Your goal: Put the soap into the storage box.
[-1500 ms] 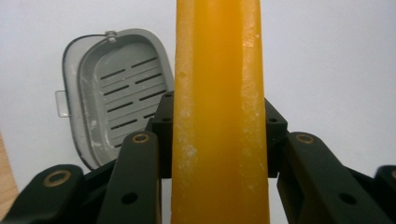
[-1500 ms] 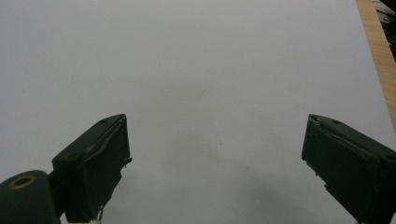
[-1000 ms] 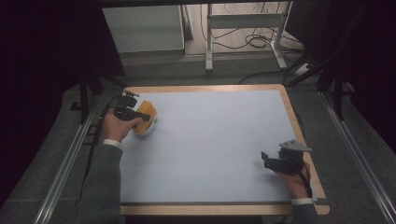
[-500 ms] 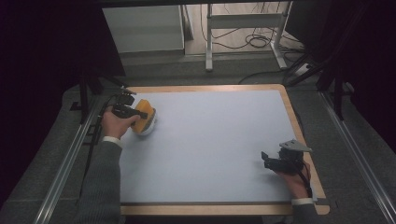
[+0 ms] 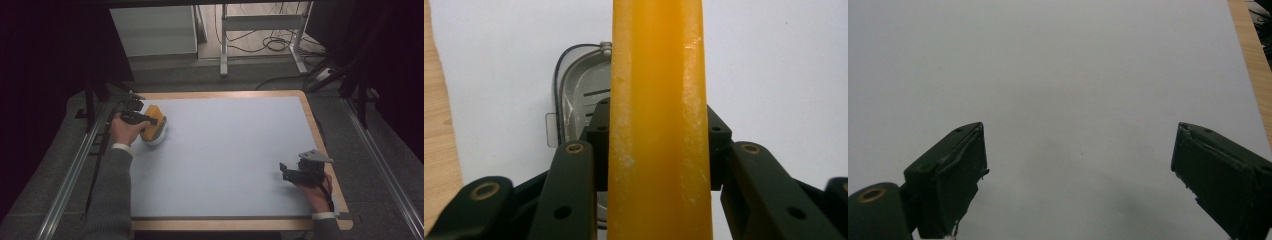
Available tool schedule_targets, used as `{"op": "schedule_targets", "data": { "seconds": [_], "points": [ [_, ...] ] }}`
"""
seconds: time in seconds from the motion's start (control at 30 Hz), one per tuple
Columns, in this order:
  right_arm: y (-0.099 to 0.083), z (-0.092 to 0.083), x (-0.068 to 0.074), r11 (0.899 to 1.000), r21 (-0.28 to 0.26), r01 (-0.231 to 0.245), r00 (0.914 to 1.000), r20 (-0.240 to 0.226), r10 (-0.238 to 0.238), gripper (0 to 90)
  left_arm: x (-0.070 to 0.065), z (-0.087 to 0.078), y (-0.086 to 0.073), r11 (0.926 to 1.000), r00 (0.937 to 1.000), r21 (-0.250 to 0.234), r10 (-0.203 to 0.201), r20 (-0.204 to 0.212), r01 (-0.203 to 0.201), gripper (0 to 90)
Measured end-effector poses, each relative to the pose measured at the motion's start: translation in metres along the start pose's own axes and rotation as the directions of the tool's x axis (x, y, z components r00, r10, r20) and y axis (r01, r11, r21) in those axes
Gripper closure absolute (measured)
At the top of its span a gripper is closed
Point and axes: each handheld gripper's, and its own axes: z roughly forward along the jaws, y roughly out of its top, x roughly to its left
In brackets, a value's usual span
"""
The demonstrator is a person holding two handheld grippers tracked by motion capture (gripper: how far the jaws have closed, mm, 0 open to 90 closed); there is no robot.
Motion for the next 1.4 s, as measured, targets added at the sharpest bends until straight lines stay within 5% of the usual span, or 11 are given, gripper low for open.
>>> {"op": "schedule_targets", "data": {
  "seconds": [1.4],
  "points": [
    [-0.002,0.003,0.000,1.000,0.011,0.002,1.0000,0.003,-0.002,7.6,0.014,0.029,0.001,0.9977,0.9972,0.018,-0.065,-0.037,0.065,60.9]
  ]
}}
